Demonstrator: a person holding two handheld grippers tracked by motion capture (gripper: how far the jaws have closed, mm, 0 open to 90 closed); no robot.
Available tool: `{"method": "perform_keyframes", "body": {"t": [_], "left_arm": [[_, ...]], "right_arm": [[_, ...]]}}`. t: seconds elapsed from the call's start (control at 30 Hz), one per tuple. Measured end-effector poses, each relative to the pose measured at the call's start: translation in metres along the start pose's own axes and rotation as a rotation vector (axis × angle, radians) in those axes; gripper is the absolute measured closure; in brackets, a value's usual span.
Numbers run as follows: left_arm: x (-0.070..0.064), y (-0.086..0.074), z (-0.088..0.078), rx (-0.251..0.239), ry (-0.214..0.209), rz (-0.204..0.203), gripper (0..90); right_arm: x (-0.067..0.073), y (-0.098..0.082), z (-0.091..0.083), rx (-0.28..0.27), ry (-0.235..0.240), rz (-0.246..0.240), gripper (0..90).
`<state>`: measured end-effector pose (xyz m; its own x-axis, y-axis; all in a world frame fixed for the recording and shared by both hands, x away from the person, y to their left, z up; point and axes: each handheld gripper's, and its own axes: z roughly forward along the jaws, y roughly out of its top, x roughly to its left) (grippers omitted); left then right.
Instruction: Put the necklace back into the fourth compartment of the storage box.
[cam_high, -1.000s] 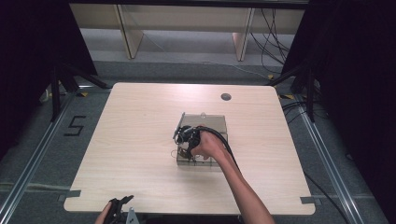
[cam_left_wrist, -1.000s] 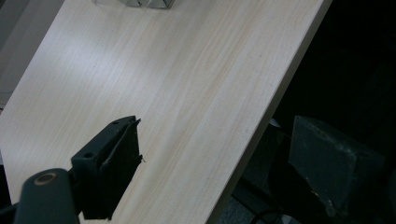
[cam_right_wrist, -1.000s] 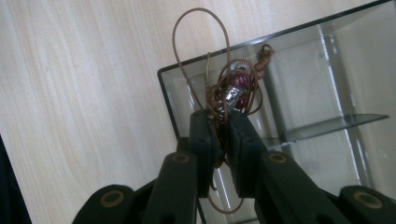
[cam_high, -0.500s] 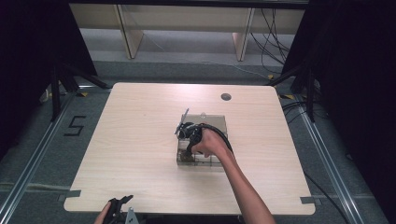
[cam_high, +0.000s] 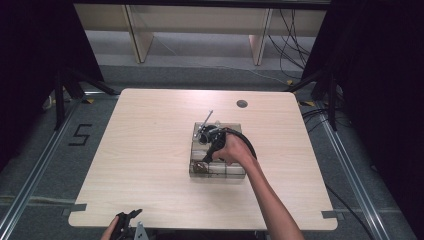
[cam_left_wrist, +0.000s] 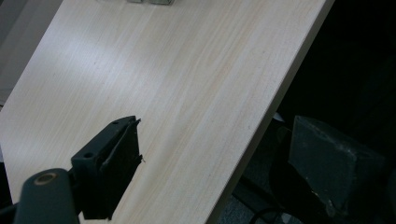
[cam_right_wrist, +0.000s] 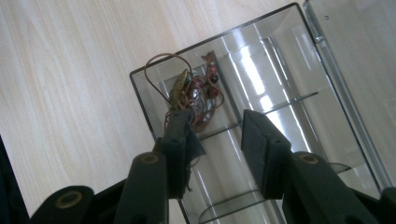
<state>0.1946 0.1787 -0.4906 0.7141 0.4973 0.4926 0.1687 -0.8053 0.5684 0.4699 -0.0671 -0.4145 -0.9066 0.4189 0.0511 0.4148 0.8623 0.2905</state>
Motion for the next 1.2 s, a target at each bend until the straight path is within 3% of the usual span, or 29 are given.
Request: {"method": "perform_keyframes", "body": {"t": [0.07, 0.1, 0.4, 0.53, 0.8, 0.83, 0.93, 1.2], "left_arm": [[0.0, 0.0, 0.0, 0.003, 0.011, 0.004, 15.8], [0.0, -0.001, 0.0, 0.002, 0.011, 0.004, 15.8], [-0.001, 0.0, 0.0, 0.002, 0.013, 0.005, 15.8], [-0.001, -0.001, 0.001, 0.002, -0.009, 0.002, 15.8], [0.0, 0.0, 0.0, 0.009, -0.004, 0.01, 15.8], [-0.001, -0.001, 0.001, 0.006, 0.025, 0.006, 15.9], [-0.001, -0.001, 0.001, 0.005, 0.002, 0.003, 15.9], [-0.001, -0.001, 0.0, 0.012, 0.008, 0.008, 15.8]], "right_arm": [[-0.001, -0.002, -0.002, -0.001, -0.007, 0.003, 62.7], [0.0, -0.003, -0.003, -0.006, 0.003, 0.03, 62.3], [-0.001, -0.011, -0.011, -0.043, 0.002, 0.025, 58.7], [-0.001, -0.015, -0.014, -0.05, 0.005, 0.023, 57.4], [0.003, -0.023, -0.016, -0.066, 0.012, 0.024, 55.4], [0.004, -0.025, -0.016, -0.068, 0.009, 0.026, 55.2], [0.006, -0.03, -0.018, -0.075, 0.007, 0.03, 54.4], [0.011, -0.044, -0.022, -0.105, 0.006, 0.03, 53.4]]}}
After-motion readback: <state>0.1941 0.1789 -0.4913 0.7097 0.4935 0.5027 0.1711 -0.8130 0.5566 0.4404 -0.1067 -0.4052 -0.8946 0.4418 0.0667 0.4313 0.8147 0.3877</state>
